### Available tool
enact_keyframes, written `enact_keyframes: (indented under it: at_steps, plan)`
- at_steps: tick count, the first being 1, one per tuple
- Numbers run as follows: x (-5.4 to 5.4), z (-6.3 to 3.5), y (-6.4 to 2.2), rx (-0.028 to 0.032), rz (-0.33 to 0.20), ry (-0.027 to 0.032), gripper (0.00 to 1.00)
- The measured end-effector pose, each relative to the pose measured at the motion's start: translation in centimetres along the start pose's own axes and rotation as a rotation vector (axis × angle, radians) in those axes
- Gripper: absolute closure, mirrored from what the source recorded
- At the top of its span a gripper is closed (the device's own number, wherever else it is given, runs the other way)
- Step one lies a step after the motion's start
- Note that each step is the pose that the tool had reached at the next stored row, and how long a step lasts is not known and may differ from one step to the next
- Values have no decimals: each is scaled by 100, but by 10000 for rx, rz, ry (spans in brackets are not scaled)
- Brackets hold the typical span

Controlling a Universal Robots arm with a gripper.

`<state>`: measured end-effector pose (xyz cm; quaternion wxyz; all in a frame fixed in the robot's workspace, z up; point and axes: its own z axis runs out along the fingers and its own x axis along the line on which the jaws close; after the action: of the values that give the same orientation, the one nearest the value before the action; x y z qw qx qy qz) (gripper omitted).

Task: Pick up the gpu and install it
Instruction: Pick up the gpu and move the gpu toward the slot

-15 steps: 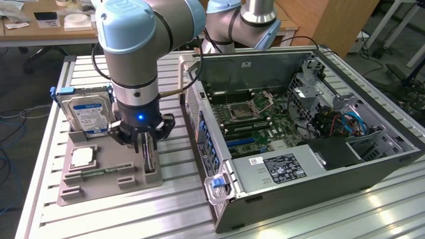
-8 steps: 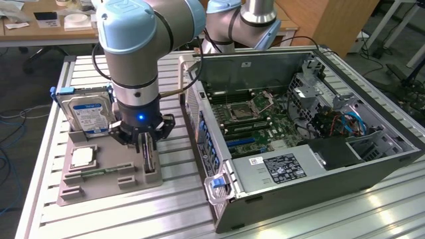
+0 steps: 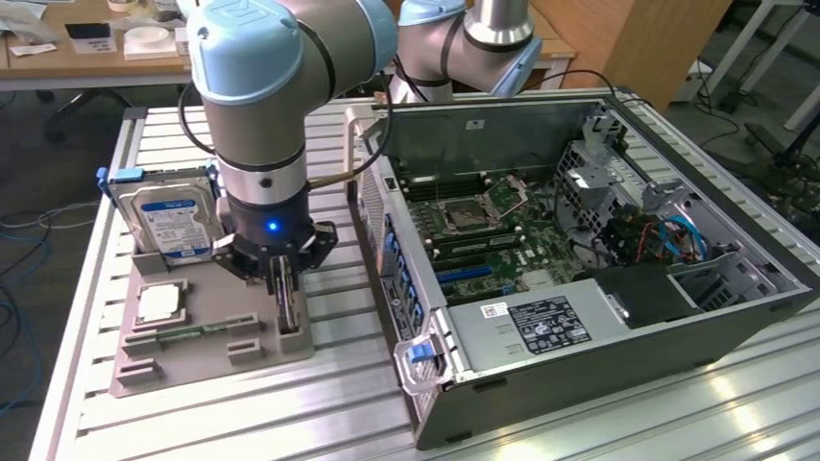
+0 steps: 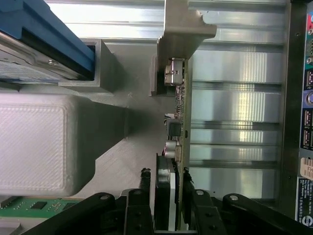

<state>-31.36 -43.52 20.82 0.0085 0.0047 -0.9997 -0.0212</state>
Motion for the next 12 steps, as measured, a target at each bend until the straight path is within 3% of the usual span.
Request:
enact_keyframes:
  at_steps: [6,7,12]
  plan:
    - [-7,0,0,2,2,1,65]
    - [-8,-1,0,2,2,2,72]
    - [-14,-1,0,1,2,2,72]
